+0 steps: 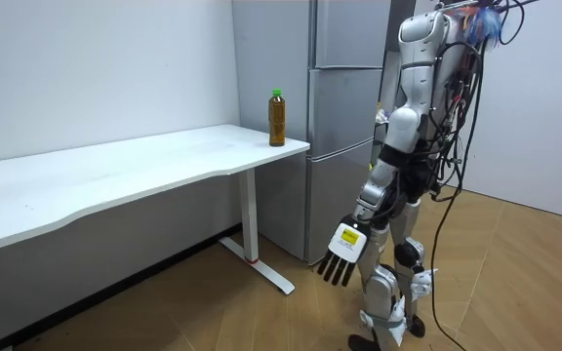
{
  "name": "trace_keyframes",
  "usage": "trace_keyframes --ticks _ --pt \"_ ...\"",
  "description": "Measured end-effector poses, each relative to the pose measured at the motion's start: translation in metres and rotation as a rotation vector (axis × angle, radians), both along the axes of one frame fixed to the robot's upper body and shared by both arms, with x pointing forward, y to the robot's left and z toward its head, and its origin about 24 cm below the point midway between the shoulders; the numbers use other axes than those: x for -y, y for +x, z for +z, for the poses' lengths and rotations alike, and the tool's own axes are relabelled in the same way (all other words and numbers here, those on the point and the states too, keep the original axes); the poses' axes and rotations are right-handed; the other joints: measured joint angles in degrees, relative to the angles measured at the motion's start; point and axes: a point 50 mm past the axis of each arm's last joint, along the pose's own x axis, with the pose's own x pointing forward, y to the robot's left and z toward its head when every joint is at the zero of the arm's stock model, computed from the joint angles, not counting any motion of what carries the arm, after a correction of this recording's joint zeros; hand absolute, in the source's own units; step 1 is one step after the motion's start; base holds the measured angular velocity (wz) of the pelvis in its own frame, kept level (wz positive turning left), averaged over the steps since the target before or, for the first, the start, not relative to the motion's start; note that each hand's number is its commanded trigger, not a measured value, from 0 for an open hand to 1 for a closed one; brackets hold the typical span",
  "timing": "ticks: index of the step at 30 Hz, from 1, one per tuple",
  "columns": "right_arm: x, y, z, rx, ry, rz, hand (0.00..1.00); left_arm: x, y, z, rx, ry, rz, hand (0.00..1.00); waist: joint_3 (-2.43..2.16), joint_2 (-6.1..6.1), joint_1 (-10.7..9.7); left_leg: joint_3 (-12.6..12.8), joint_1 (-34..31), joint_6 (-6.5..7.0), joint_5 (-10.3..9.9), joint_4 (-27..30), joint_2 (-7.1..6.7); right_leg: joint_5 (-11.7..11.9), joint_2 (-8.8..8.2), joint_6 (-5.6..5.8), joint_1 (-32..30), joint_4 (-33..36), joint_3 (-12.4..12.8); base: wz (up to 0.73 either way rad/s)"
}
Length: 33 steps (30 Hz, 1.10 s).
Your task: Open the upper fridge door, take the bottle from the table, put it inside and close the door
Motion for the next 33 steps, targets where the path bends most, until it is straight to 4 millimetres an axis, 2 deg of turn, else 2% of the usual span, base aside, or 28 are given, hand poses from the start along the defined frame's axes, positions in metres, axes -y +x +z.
trace_keyframes --ticks 7,14,15,21,22,25,29,33 --pt "0.001 0.0 0.0 0.01 0.003 -0.022 0.0 0.002 -0.013 -0.001 0.004 -0.035 0.162 0.0 -0.06 0.25 -0.05 -0.25 -0.02 0.0 0.0 0.0 0.0 0.0 -0.01 0.0 0.15 0.01 0.12 0.0" --pt "0.001 -0.002 0.0 0.008 0.01 -0.048 0.0 0.002 -0.014 -0.001 0.014 -0.03 0.247 0.0 -0.12 0.38 0.01 -0.33 0.08 0.0 0.0 0.05 0.0 -0.01 -0.02 0.01 0.12 -0.01 -0.01 0.0" --pt "0.001 -0.003 0.0 0.009 0.013 -0.055 0.0 0.001 -0.013 0.0 0.026 -0.025 0.276 0.0 -0.26 0.72 0.04 -0.34 0.1 0.0 0.0 0.06 0.0 -0.01 0.0 0.0 0.12 0.0 0.09 0.0" --pt "0.003 -0.006 0.0 0.015 0.025 -0.082 0.0 -0.014 -0.002 0.004 0.074 0.059 0.4 0.0 -0.3 1.36 0.08 -0.17 0.44 -0.01 -0.02 0.05 0.04 0.0 0.05 0.0 0.35 0.13 0.34 -0.01" --pt "0.003 -0.006 0.001 0.015 0.025 -0.09 0.0 -0.017 0.001 0.006 0.088 0.077 0.425 0.0 -0.03 1.52 0.11 -0.08 1.02 -0.02 -0.03 -0.12 0.04 0.0 0.06 0.0 0.82 0.13 0.43 0.0" --pt "0.006 -0.005 0.001 0.022 0.019 -0.099 0.0 -0.022 0.005 0.008 0.125 0.094 0.5 0.0 0.2 1.99 0.15 -0.06 1.51 -0.01 -0.26 -0.15 0.06 -0.01 0.07 0.01 1.16 0.13 0.56 -0.02" --pt "0.008 -0.004 0.002 0.028 0.013 -0.119 0.0 -0.032 0.01 0.013 0.162 0.133 0.584 0.0 0.22 2.49 0.06 -0.05 1.47 -0.01 -0.26 -0.02 0.08 -0.01 0.08 0.0 1.11 0.16 0.45 0.0" --pt "0.01 -0.004 0.002 0.028 0.007 -0.119 0.0 -0.043 0.02 0.023 0.264 0.162 0.742 0.0 0.1 2.72 0.24 -0.08 1.05 -0.01 -0.26 0.0 0.06 -0.01 0.07 0.0 0.59 0.14 0.48 0.0"
